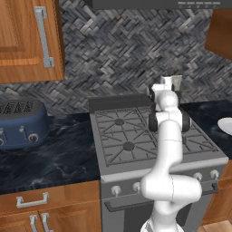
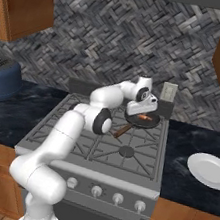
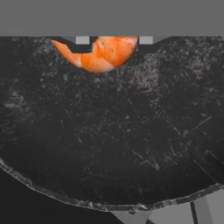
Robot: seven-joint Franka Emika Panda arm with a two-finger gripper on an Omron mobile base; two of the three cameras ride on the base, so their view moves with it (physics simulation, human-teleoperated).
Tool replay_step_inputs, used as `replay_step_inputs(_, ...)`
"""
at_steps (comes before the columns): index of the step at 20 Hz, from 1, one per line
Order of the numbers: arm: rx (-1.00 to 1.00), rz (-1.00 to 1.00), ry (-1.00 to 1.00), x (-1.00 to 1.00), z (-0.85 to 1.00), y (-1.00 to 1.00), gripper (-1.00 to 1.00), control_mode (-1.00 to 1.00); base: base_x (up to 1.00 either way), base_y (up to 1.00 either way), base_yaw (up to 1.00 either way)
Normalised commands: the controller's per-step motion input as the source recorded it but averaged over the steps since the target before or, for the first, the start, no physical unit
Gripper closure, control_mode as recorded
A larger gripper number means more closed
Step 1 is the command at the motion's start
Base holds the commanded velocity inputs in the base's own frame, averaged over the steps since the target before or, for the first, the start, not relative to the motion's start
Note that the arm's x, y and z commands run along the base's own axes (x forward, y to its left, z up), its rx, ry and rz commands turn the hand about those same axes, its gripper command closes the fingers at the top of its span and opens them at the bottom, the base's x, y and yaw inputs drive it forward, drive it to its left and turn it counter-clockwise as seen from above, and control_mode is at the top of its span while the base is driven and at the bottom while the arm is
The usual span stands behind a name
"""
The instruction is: Place the shrimp on the plate and place the bell pepper on the same plate.
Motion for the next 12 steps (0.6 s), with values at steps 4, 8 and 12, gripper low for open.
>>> replay_step_inputs(4, 0.04, 0.12, 0.02, -0.05, 0.24, -0.18, 1.00, -1.00, 0.00, 0.00, 0.00)
replay_step_inputs(8, 0.07, 0.11, 0.01, -0.14, 0.33, -0.15, 1.00, -1.00, 0.00, 0.00, 0.00)
replay_step_inputs(12, 0.03, 0.07, 0.00, -0.29, 0.37, -0.17, 1.00, -1.00, 0.00, 0.00, 0.00)
